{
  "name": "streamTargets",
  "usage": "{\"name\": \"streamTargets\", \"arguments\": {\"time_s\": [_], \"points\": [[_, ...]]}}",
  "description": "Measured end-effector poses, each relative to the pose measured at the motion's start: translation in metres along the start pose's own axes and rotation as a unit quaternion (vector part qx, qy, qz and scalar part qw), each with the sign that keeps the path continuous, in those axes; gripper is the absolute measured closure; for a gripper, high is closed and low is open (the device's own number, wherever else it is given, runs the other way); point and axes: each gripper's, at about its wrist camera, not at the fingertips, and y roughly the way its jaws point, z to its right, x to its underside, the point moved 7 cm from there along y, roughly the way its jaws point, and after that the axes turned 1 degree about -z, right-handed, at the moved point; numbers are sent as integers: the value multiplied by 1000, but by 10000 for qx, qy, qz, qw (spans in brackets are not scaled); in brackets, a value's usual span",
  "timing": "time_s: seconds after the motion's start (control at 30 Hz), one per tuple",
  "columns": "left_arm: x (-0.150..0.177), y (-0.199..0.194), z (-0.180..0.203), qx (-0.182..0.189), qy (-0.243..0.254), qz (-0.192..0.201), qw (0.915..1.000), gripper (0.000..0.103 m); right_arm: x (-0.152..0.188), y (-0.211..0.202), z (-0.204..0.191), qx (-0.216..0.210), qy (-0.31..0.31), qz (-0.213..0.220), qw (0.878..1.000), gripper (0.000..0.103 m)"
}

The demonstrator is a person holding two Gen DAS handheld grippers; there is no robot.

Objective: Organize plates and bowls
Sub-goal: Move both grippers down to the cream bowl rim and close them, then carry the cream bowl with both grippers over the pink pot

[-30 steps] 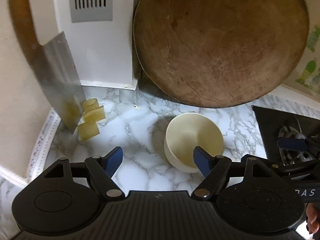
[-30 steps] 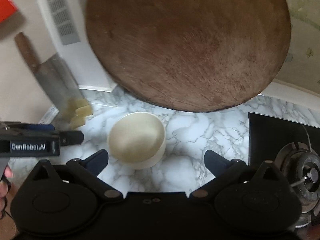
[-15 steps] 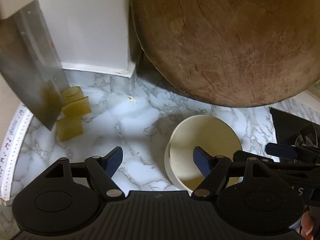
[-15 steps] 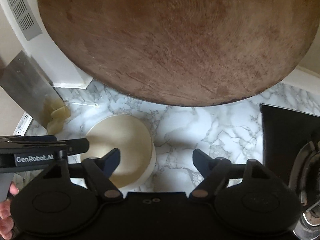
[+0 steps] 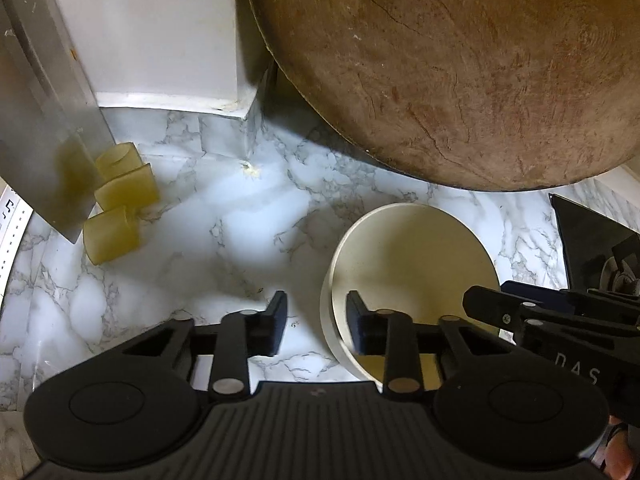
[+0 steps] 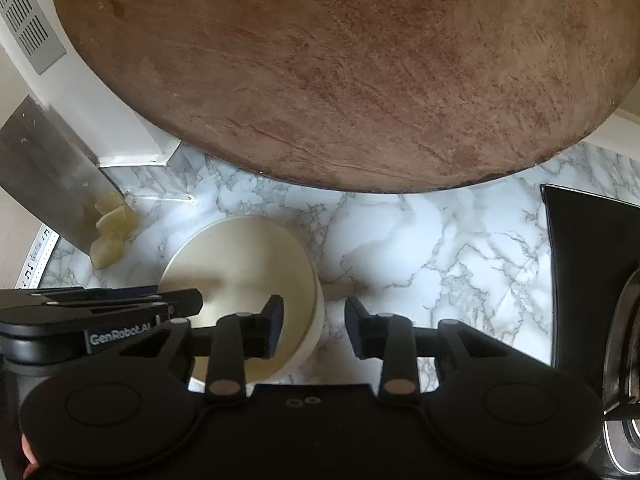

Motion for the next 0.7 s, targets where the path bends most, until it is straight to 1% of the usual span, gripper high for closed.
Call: {"name": "streamTargets", "arguments": {"time_s": [0.03, 0.07, 0.17, 0.2, 0.27, 0.5, 0.7], "points": [[0, 1, 0, -6, 13, -9, 10000, 82, 0, 0, -1, -1, 1, -10, 10000, 73], [0, 1, 1, -6, 28, -17, 10000, 86, 0, 1, -1, 4, -10, -22, 10000, 76], [0, 1, 2, -8, 71, -10, 10000, 92, 1, 1, -4, 31, -70, -50, 10000, 82], [1, 0, 3, -4, 96, -3, 10000, 93, 2, 1, -5, 30, -79, -53, 9999, 85], [2, -1, 4, -11, 135, 12, 9999, 94, 3, 1, -7, 25, -101, -63, 9999, 93], [9, -5, 1, -24, 177, -15, 9998, 95, 8, -5, -13, 31, -151, -48, 9999, 95], [19, -23, 1, -35, 254, 23, 9997, 95, 13, -20, -20, -4, -182, 5, 9998, 95]]}}
